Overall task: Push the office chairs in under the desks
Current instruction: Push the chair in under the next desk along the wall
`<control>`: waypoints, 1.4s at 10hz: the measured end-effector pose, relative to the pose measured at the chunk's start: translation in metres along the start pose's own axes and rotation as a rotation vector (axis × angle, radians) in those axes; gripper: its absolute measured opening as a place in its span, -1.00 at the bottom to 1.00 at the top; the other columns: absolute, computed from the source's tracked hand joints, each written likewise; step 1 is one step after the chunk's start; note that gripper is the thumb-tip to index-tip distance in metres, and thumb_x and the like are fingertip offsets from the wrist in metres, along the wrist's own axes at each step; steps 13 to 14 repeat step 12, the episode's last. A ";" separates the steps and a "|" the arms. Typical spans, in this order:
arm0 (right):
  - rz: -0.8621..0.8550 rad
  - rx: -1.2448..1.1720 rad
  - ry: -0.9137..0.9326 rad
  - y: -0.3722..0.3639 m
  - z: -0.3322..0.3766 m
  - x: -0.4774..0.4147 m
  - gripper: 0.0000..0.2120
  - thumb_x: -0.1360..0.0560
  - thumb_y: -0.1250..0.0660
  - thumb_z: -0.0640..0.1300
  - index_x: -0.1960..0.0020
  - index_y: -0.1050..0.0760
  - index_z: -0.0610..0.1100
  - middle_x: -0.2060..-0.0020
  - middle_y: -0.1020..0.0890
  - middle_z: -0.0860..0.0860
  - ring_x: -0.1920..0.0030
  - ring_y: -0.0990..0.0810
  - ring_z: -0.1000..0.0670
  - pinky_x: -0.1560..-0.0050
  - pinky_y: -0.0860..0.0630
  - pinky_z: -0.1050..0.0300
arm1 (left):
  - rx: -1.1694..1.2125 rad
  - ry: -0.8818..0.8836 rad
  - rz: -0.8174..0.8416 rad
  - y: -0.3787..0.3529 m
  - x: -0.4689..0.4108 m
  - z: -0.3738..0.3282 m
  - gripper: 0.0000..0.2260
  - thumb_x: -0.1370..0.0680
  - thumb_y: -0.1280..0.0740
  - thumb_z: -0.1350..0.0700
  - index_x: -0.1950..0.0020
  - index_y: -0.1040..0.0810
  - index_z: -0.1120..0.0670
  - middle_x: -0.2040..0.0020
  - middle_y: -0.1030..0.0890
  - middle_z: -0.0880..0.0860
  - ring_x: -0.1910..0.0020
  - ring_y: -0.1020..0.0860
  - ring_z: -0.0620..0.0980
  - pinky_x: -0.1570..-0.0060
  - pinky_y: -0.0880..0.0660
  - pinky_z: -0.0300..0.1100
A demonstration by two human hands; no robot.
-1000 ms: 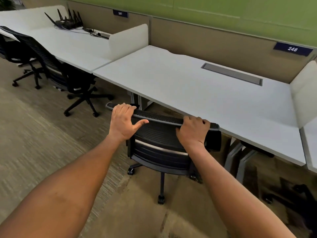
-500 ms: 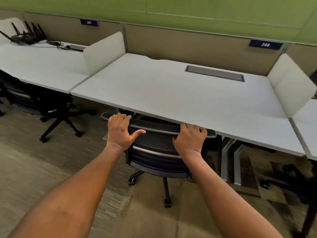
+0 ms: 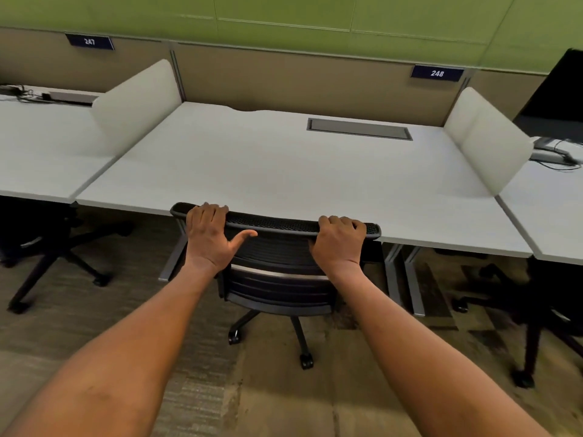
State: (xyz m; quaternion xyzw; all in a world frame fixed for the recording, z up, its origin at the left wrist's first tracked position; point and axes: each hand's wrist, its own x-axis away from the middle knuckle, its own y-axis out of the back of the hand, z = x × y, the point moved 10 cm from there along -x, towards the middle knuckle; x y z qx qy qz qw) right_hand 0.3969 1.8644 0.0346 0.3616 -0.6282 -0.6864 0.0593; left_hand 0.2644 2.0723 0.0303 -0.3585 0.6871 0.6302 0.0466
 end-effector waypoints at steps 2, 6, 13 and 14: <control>0.004 -0.008 -0.012 -0.013 0.006 -0.028 -0.77 -0.32 -0.43 0.02 0.17 -0.55 -0.14 0.29 -0.62 -0.04 0.21 -0.58 -0.14 0.08 -0.38 -0.04 | 0.052 -0.007 -0.020 -0.011 -0.026 0.011 -0.29 -0.42 -0.09 -0.47 -0.03 -0.46 0.18 0.04 -0.51 0.16 -0.01 -0.44 0.17 -0.15 -0.29 0.09; -0.160 -0.025 0.025 -0.023 0.009 -0.037 -0.78 -0.25 -0.46 -0.05 0.25 -0.53 -0.17 0.35 -0.62 -0.06 0.30 -0.57 -0.16 0.13 -0.40 0.00 | 0.041 0.002 -0.073 -0.026 -0.035 0.024 -0.30 -0.41 -0.14 -0.47 0.00 -0.44 0.19 0.04 -0.46 0.19 0.03 -0.39 0.17 -0.11 -0.28 0.07; 0.197 -0.040 -0.040 -0.027 0.024 0.014 -0.14 -0.50 -0.23 0.24 -0.54 0.11 -0.17 -0.54 -0.02 -0.18 -0.53 0.11 -0.20 -0.47 0.20 -0.22 | 0.201 0.138 0.128 -0.013 0.002 -0.011 -0.31 -0.54 -0.10 -0.28 -0.39 -0.25 0.27 -0.45 -0.22 0.30 -0.48 -0.12 0.25 -0.50 -0.02 0.12; 0.197 -0.040 -0.040 -0.027 0.024 0.014 -0.14 -0.50 -0.23 0.24 -0.54 0.11 -0.17 -0.54 -0.02 -0.18 -0.53 0.11 -0.20 -0.47 0.20 -0.22 | 0.201 0.138 0.128 -0.013 0.002 -0.011 -0.31 -0.54 -0.10 -0.28 -0.39 -0.25 0.27 -0.45 -0.22 0.30 -0.48 -0.12 0.25 -0.50 -0.02 0.12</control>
